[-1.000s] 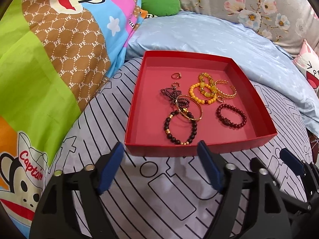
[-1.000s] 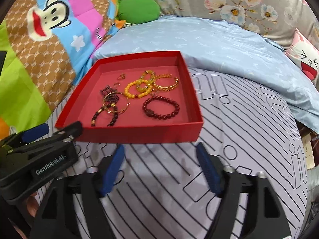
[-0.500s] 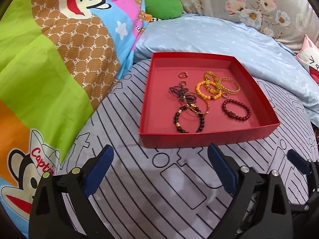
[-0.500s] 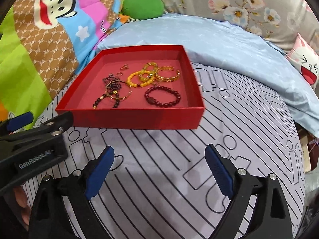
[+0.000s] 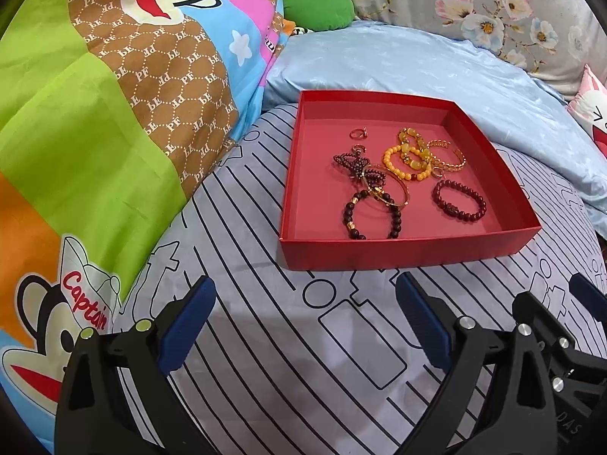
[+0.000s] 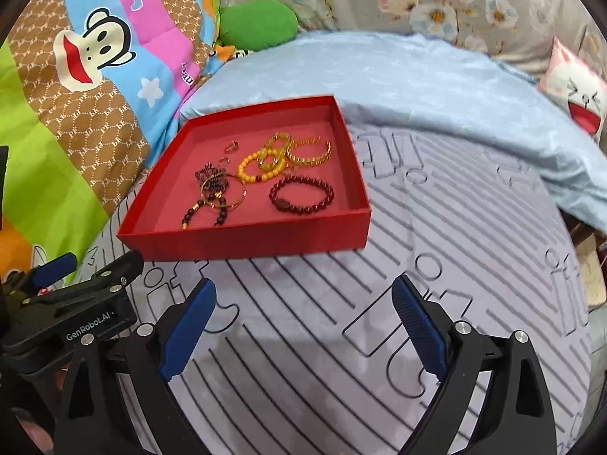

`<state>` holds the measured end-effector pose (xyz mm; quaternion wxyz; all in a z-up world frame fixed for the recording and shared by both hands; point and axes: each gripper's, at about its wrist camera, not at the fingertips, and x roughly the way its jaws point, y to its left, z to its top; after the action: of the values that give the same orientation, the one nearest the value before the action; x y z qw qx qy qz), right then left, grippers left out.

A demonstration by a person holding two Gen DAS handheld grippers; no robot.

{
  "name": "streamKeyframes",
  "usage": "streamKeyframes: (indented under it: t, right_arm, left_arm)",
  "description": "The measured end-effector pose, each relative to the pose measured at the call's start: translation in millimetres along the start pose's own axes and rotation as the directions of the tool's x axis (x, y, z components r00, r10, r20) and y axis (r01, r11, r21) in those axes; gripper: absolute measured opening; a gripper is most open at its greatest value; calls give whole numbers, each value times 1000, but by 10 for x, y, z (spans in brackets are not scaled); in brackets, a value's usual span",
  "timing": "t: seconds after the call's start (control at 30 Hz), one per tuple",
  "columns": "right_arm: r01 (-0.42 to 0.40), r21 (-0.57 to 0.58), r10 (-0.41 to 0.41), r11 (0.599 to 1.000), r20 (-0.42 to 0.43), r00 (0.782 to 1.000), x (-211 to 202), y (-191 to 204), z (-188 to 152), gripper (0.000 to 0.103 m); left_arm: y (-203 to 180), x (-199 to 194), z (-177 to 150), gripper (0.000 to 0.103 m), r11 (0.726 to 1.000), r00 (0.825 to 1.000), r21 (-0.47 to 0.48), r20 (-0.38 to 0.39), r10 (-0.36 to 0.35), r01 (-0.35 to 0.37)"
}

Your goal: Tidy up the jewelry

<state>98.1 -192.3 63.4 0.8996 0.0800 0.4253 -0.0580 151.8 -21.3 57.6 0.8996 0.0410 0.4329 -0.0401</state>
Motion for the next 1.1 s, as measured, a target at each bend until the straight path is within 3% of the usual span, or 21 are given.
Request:
streamKeyframes:
  t: [0.33,1.1]
  right_arm:
    - [13,-1,-13,1000,57,998,-71,-24,-19,90]
    - [20,-14,-19,1000,40,999,-43,52,-77,91]
  left_arm:
    - [-11,44,-52,93,1000,1000,3,-24,1,-1]
    - [-10,28,-102,93,1000,1000,-9,-16,5,-5]
